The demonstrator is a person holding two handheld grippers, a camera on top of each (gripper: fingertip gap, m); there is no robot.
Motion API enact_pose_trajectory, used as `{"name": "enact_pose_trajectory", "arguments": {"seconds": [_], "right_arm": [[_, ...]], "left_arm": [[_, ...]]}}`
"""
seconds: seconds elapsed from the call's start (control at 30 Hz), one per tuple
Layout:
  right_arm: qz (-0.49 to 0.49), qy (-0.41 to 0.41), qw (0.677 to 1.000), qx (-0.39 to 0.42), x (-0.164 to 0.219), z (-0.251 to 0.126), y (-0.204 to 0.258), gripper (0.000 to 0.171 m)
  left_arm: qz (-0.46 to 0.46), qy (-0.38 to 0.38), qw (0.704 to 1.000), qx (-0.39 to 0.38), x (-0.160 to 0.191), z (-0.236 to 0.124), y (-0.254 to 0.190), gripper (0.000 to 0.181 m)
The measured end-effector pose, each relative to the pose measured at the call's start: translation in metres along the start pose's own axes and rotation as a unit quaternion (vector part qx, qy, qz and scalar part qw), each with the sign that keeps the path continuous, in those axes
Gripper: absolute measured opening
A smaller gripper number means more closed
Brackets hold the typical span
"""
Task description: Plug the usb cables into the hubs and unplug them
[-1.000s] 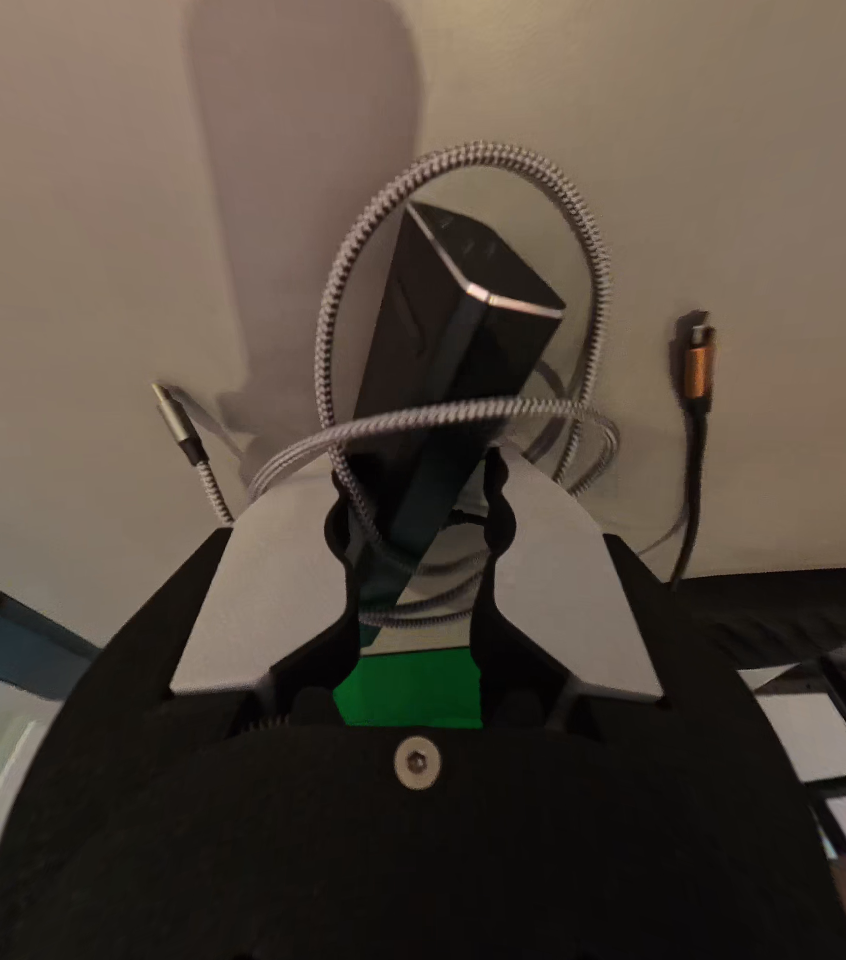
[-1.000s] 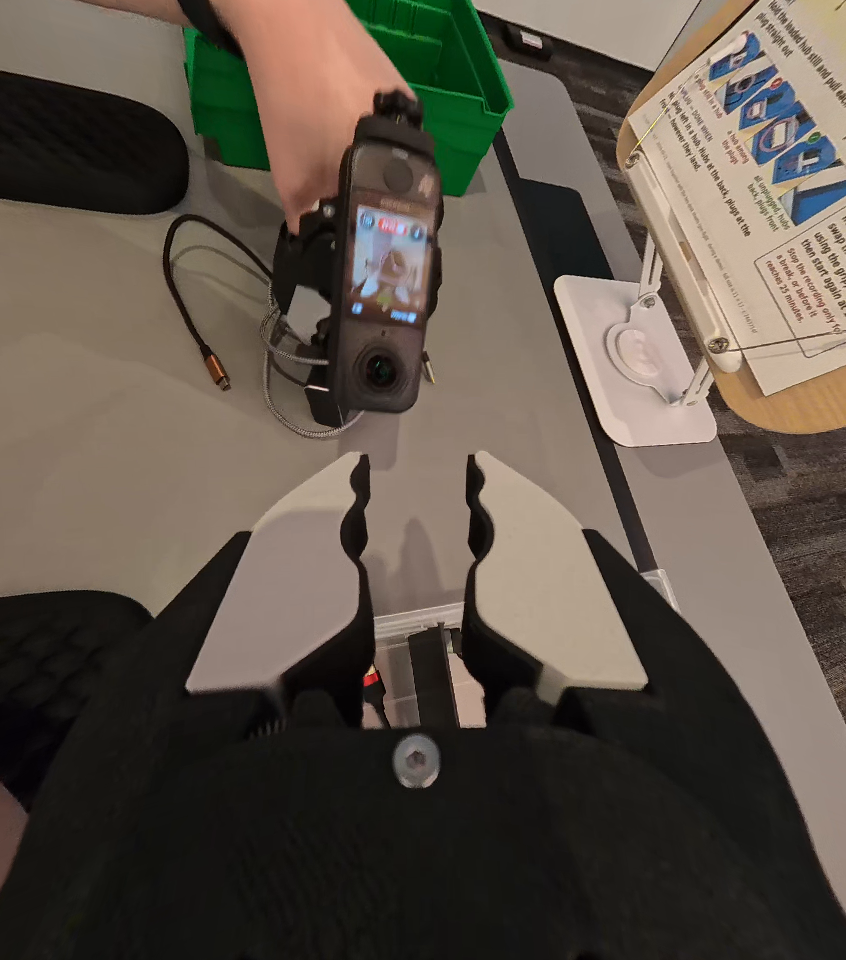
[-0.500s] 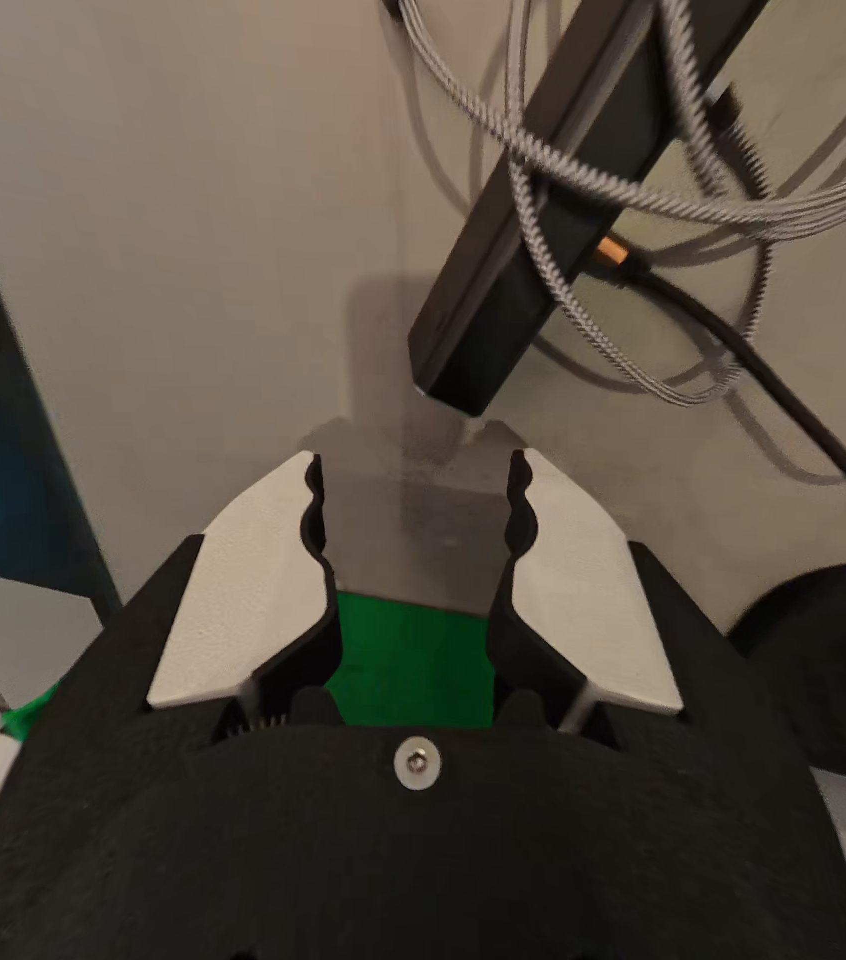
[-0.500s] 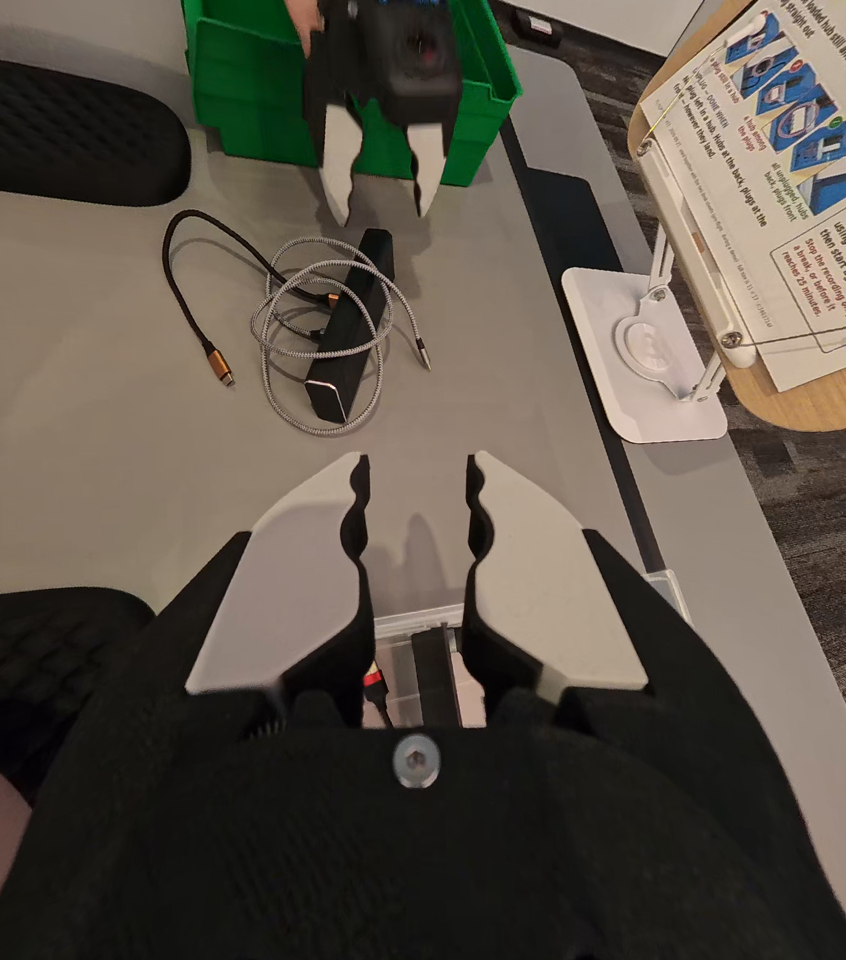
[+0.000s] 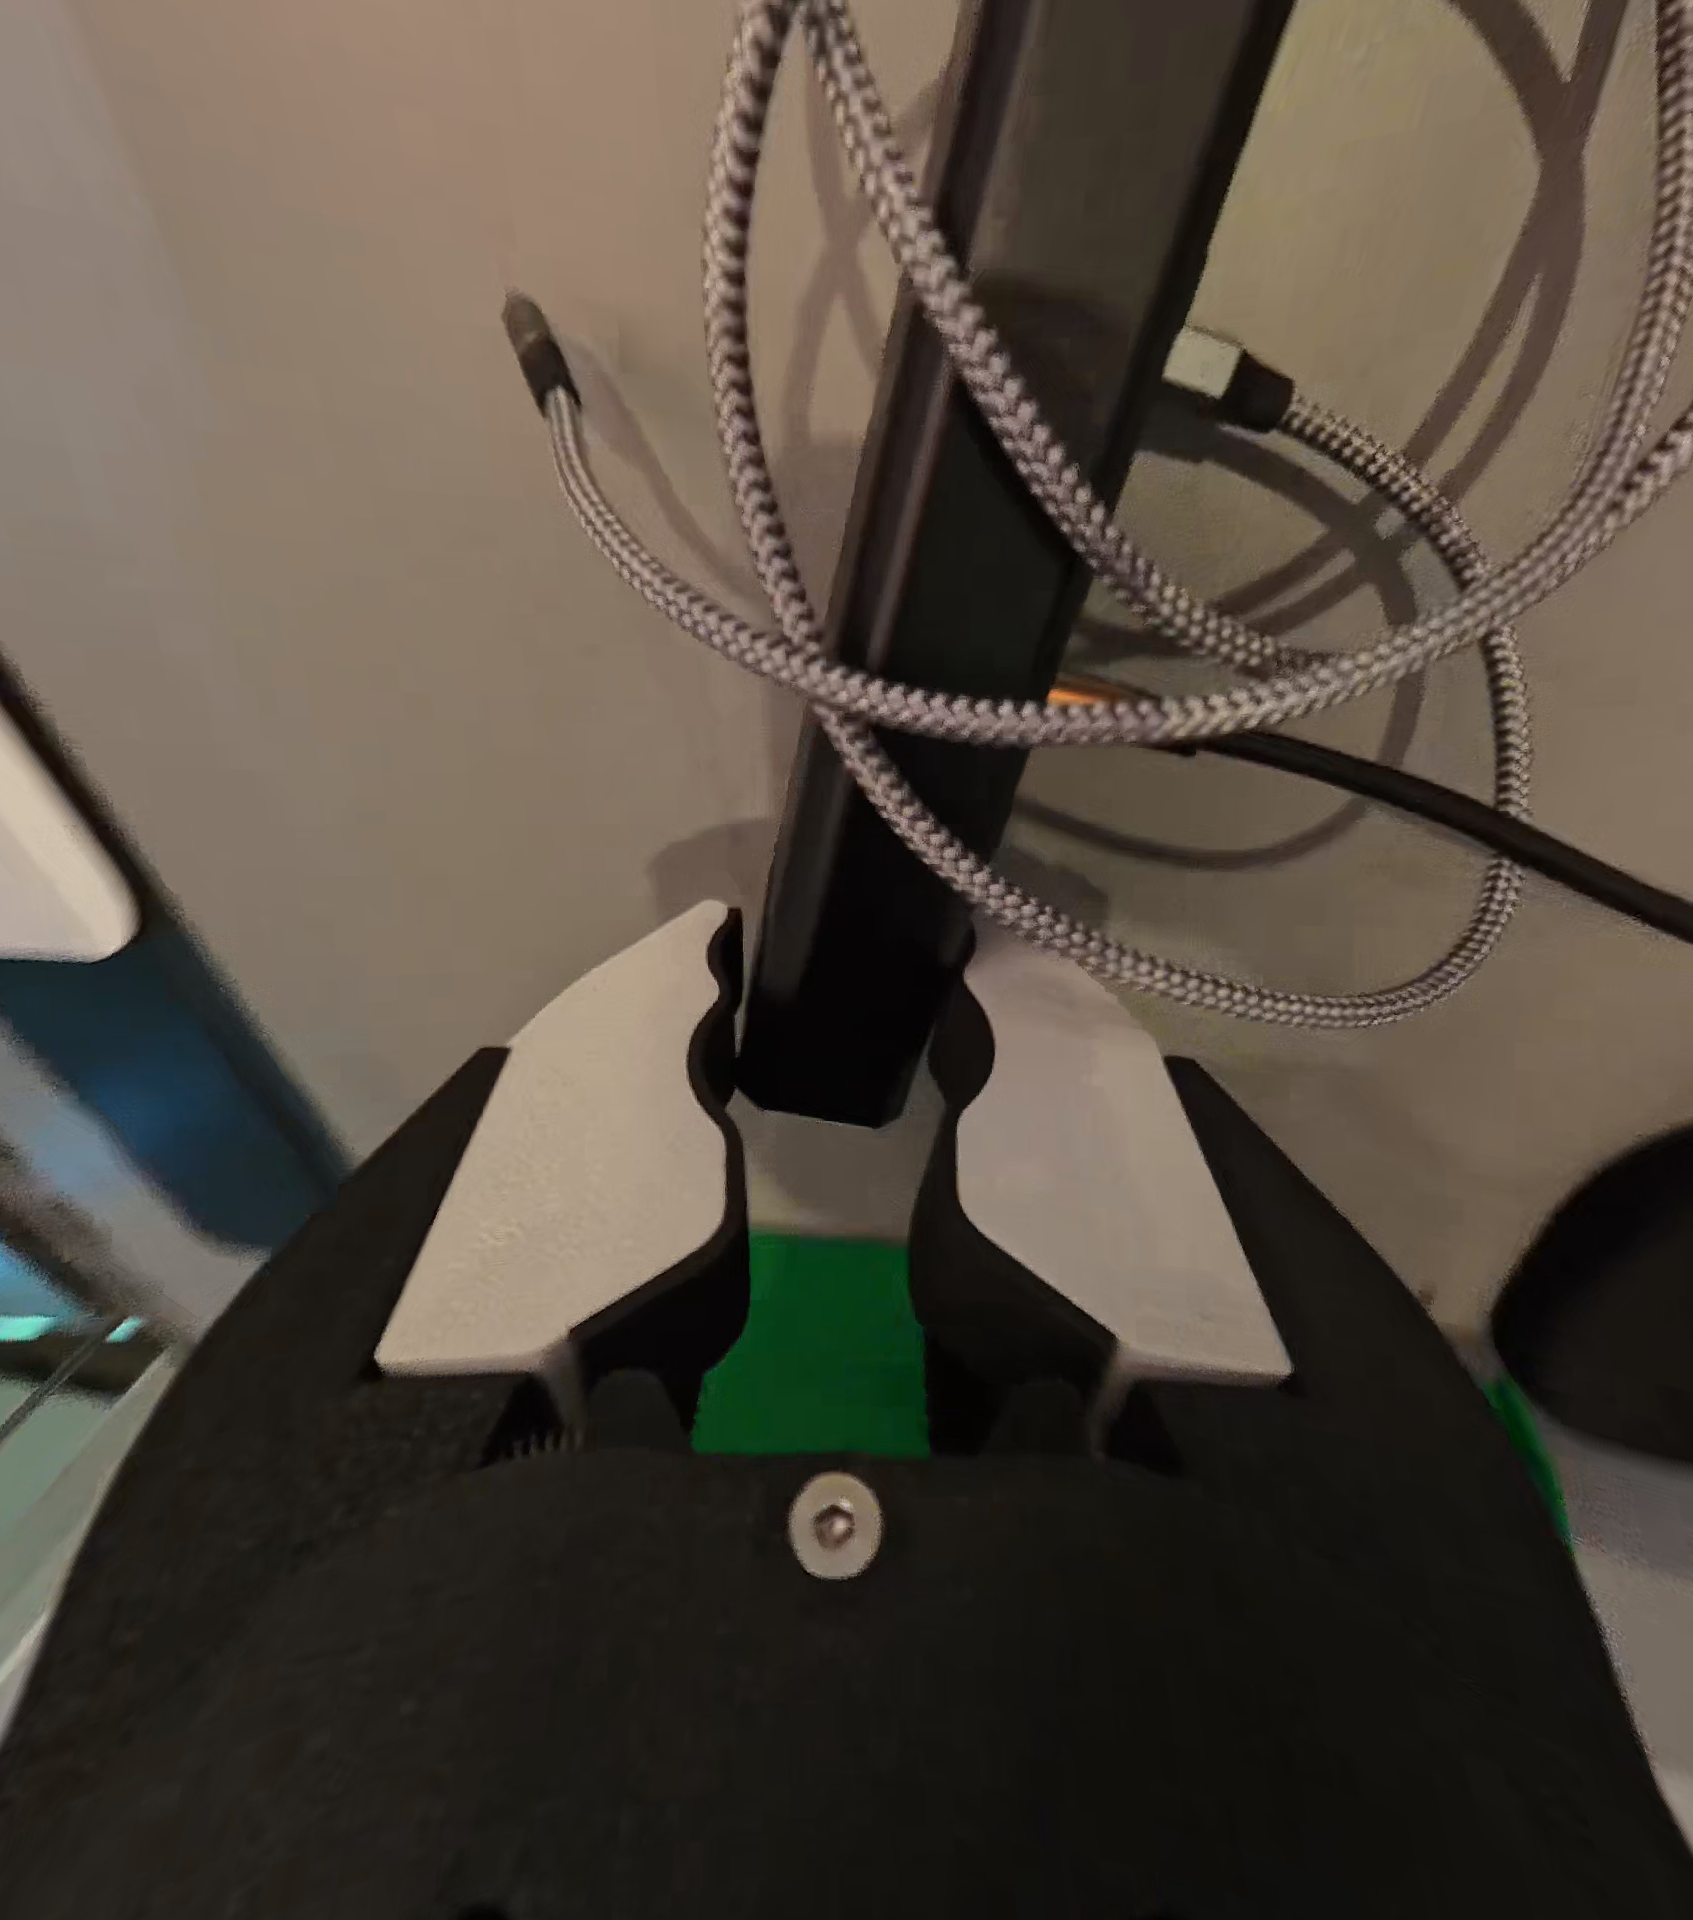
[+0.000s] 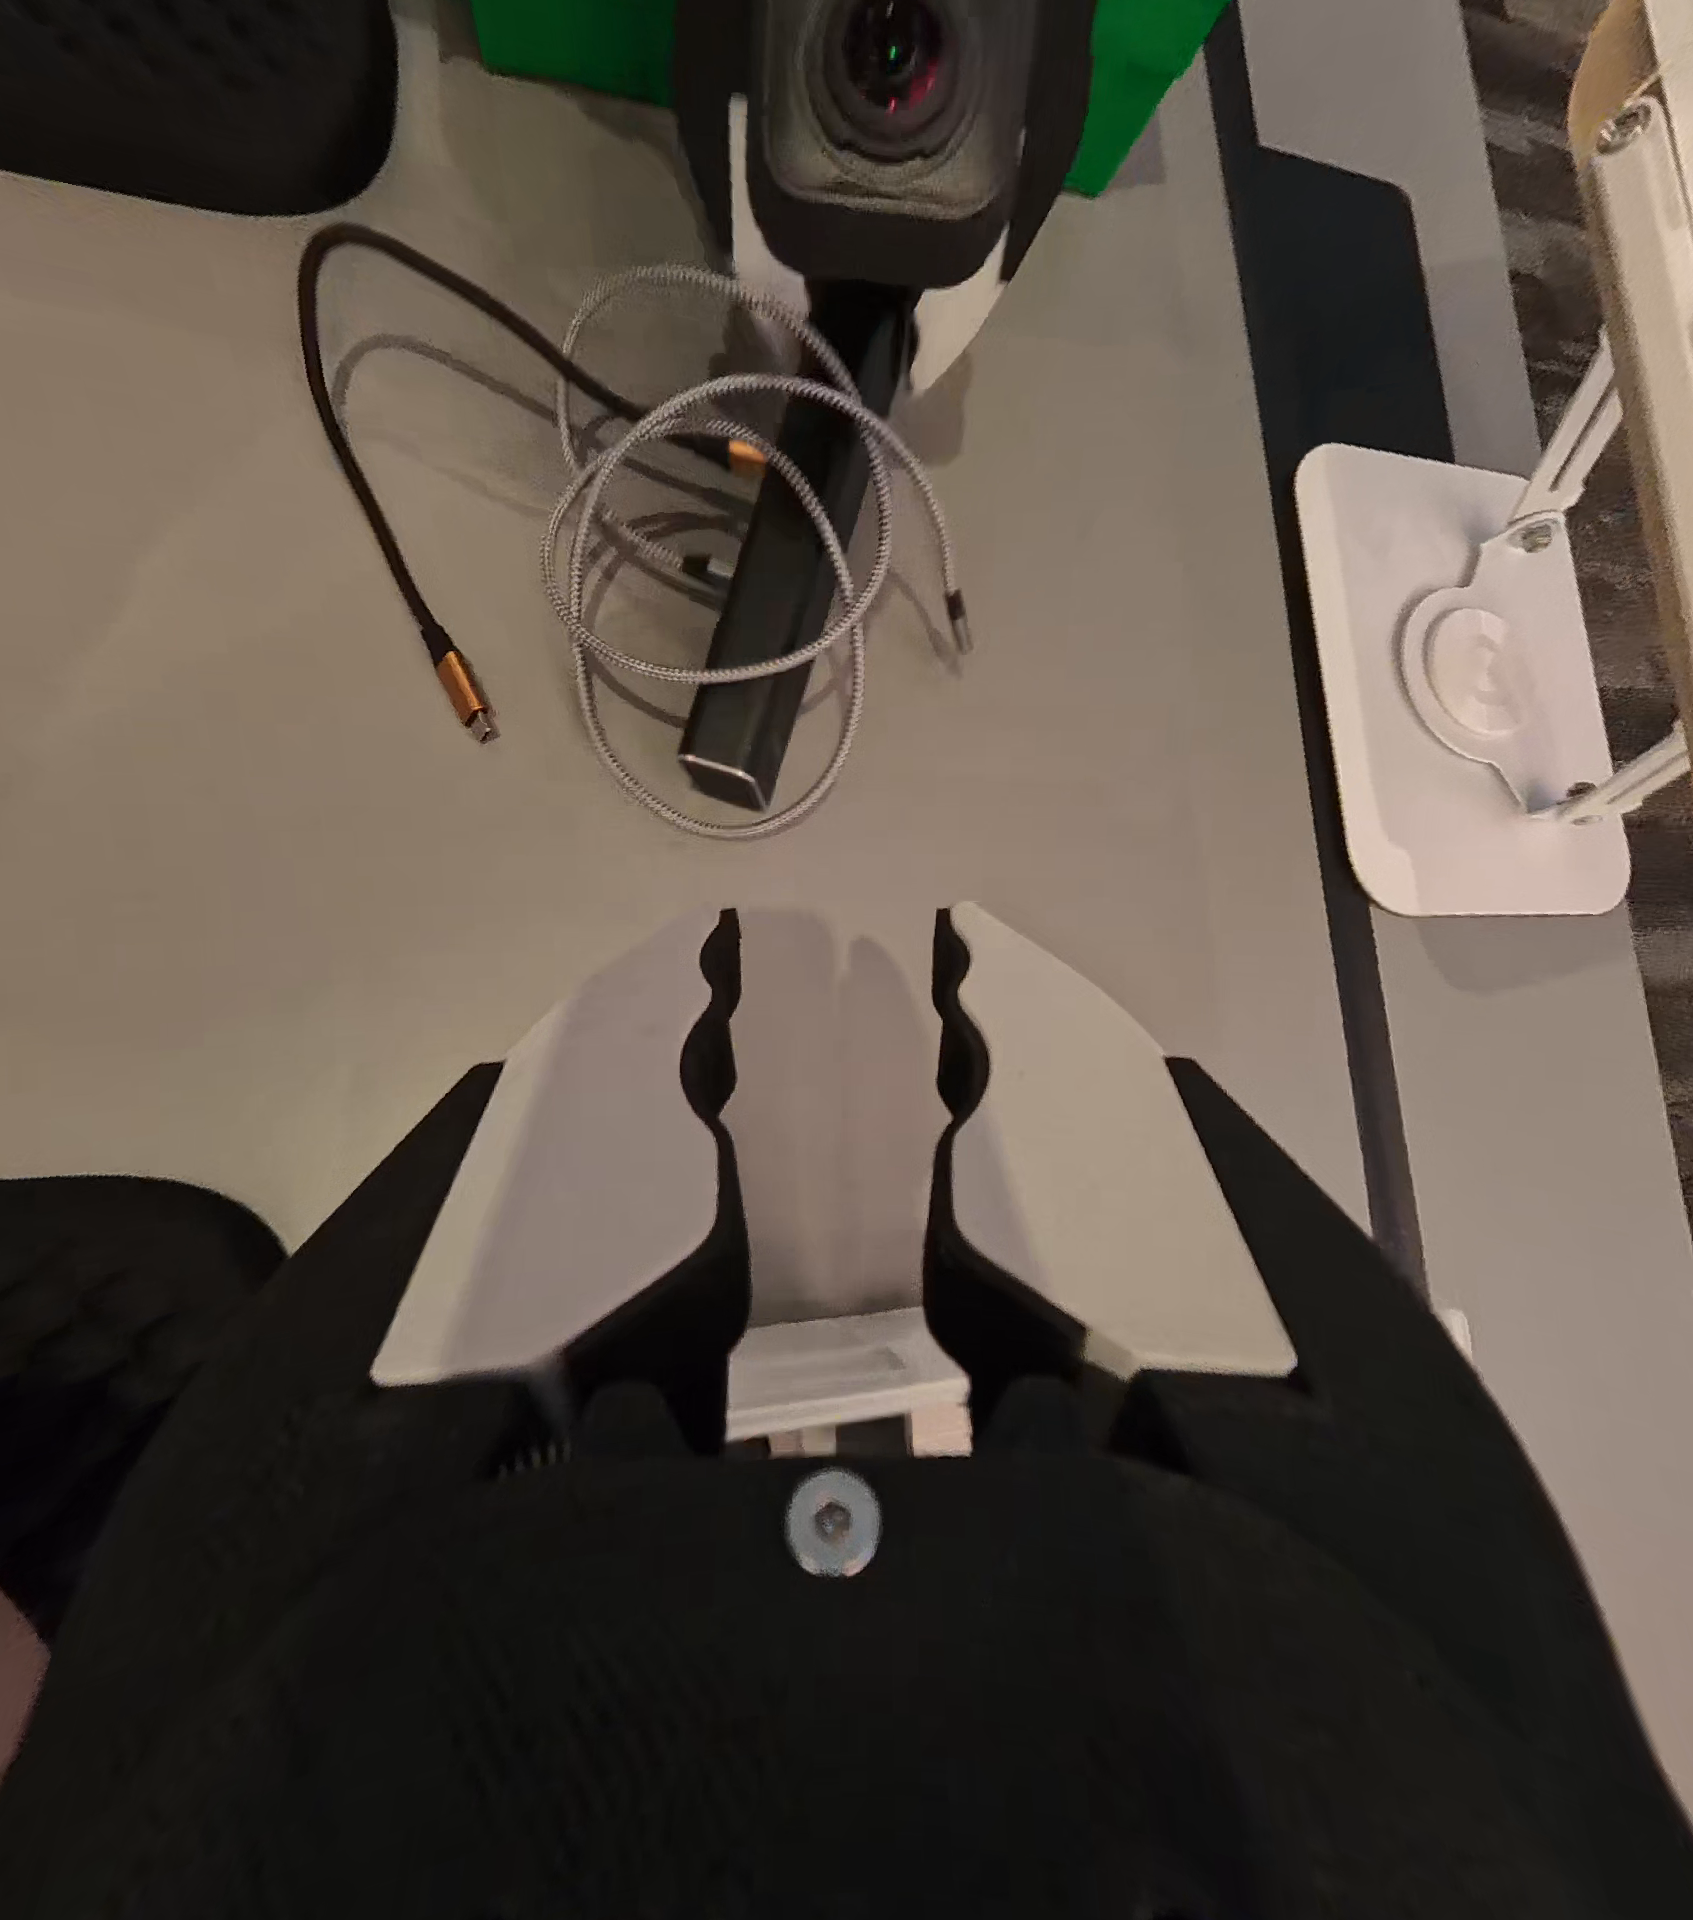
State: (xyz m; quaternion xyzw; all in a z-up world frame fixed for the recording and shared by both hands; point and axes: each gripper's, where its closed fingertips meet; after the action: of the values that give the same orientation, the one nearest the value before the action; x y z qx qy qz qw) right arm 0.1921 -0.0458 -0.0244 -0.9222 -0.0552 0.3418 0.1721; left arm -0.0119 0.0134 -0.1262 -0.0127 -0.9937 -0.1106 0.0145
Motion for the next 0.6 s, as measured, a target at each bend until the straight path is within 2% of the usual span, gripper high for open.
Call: {"name": "enact_pose_trajectory", "arguments": {"seconds": [0.17, 0.33, 0.4, 0.5, 0.6], "right_arm": [[-0.019, -0.026, 0.999, -0.004, -0.018, 0.009, 0.0, 0.036], [-0.038, -0.069, 0.997, 0.005, -0.036, 0.01, -0.003, 0.036], [-0.041, -0.105, 0.993, 0.017, -0.047, 0.008, -0.008, 0.036], [-0.015, -0.197, 0.979, 0.043, -0.072, 0.002, -0.023, 0.036], [0.07, -0.309, 0.944, 0.094, -0.102, -0.012, -0.056, 0.037]], "left_arm": [[0.055, 0.147, 0.982, -0.109, 0.022, -0.08, 0.033, 0.03], [0.082, 0.3, 0.931, -0.193, 0.043, -0.157, 0.059, 0.03], [0.082, 0.315, 0.923, -0.206, 0.045, -0.18, 0.061, 0.03], [0.063, 0.297, 0.933, -0.194, 0.038, -0.207, 0.05, 0.03], [0.043, 0.257, 0.95, -0.171, 0.021, -0.226, 0.033, 0.03]]}}
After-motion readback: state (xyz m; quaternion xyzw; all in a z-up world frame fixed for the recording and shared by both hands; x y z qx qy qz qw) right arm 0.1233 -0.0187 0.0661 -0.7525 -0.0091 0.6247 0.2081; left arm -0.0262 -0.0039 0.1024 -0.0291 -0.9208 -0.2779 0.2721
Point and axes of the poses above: each gripper's, where its closed fingertips meet, z out along the fingers, x out of its underside, y = z × x across the jaws, and after that the axes turned 9 degrees about -z, right-handed
